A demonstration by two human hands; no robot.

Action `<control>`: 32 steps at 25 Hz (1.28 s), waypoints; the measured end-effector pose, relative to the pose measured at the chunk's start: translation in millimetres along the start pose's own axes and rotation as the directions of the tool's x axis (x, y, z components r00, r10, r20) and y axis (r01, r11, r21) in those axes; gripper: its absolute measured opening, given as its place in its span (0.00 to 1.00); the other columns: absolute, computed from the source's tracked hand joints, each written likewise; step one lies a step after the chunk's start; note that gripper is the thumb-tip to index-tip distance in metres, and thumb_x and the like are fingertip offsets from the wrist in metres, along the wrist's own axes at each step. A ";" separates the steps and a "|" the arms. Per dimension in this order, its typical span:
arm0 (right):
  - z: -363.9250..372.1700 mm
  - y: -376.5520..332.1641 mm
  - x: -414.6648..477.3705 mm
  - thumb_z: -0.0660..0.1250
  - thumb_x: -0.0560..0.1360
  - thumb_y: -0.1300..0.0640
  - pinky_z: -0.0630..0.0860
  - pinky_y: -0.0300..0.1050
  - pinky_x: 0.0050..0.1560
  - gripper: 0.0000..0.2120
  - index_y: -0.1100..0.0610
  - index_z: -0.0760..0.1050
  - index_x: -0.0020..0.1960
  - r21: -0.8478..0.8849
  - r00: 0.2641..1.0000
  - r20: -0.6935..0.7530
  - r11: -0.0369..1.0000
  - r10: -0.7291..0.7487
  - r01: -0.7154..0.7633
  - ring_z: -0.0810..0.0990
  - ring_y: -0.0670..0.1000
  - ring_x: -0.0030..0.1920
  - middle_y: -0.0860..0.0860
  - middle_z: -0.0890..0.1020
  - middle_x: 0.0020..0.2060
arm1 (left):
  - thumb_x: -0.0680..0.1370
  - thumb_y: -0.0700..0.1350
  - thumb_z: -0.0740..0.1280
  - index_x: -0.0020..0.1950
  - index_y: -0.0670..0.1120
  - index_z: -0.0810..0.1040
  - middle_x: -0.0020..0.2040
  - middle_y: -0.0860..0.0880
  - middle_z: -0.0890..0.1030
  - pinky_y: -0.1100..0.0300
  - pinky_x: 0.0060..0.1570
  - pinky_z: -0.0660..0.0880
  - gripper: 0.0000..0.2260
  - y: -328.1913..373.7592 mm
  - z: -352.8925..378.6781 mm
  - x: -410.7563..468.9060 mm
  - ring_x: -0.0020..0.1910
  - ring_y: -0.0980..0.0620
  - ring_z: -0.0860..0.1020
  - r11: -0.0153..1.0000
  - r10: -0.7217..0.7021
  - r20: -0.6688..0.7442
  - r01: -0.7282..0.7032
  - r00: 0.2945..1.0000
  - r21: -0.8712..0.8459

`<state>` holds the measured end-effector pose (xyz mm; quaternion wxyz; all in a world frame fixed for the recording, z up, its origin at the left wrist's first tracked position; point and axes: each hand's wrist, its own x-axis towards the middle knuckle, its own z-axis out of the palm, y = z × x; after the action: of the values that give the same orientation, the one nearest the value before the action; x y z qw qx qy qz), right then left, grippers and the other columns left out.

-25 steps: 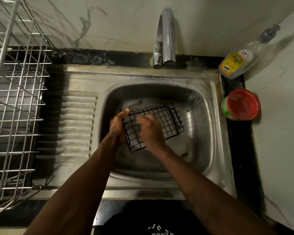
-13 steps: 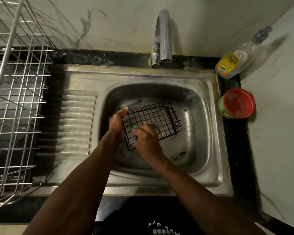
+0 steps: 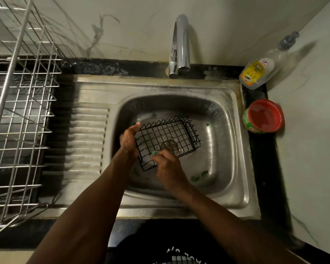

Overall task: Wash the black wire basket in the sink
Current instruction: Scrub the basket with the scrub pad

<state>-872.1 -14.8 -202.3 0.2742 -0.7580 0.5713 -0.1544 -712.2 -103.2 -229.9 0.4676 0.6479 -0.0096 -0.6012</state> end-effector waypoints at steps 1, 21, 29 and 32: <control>-0.6 -0.9 -1.4 0.66 0.76 0.72 0.80 0.41 0.47 0.17 0.58 0.82 0.60 0.020 0.999 -0.006 0.999 -0.032 0.032 0.77 0.50 0.51 0.53 0.79 0.52 | 0.64 0.55 0.79 0.67 0.41 0.78 0.57 0.39 0.85 0.38 0.51 0.82 0.35 -1.5 -2.4 -0.6 0.53 0.40 0.85 1.000 -0.008 -0.001 0.008 1.000 0.004; -39.7 19.6 98.8 0.67 0.78 0.68 0.80 0.42 0.46 0.09 0.61 0.82 0.56 0.130 0.958 -0.189 0.973 0.214 -0.191 0.78 0.52 0.48 0.56 0.80 0.50 | 0.64 0.55 0.79 0.53 0.44 0.87 0.54 0.42 0.87 0.38 0.63 0.77 0.23 10.3 6.2 -26.1 0.59 0.39 0.82 0.995 0.036 0.030 -0.038 0.999 0.093; -20.2 2.3 60.9 0.68 0.78 0.67 0.79 0.44 0.45 0.09 0.58 0.83 0.54 0.058 0.988 -0.150 0.998 -0.024 0.033 0.79 0.51 0.47 0.54 0.82 0.48 | 0.70 0.54 0.78 0.45 0.48 0.83 0.55 0.48 0.82 0.44 0.70 0.69 0.12 12.4 15.7 -42.1 0.62 0.46 0.76 0.994 0.011 -0.013 -0.009 1.000 0.111; -48.2 52.8 72.0 0.67 0.77 0.70 0.82 0.44 0.48 0.10 0.60 0.84 0.52 0.141 0.908 -0.191 0.926 0.372 -0.349 0.82 0.53 0.50 0.56 0.84 0.49 | 0.52 0.61 0.84 0.55 0.45 0.85 0.58 0.43 0.84 0.38 0.65 0.74 0.36 2.9 8.5 -32.6 0.62 0.39 0.80 0.997 0.032 -0.003 -0.032 0.999 0.070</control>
<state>-918.2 -105.2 -200.6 0.2736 -0.6031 0.7189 -0.2112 -726.4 -91.2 -201.7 0.4543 0.6649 -0.0401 -0.5916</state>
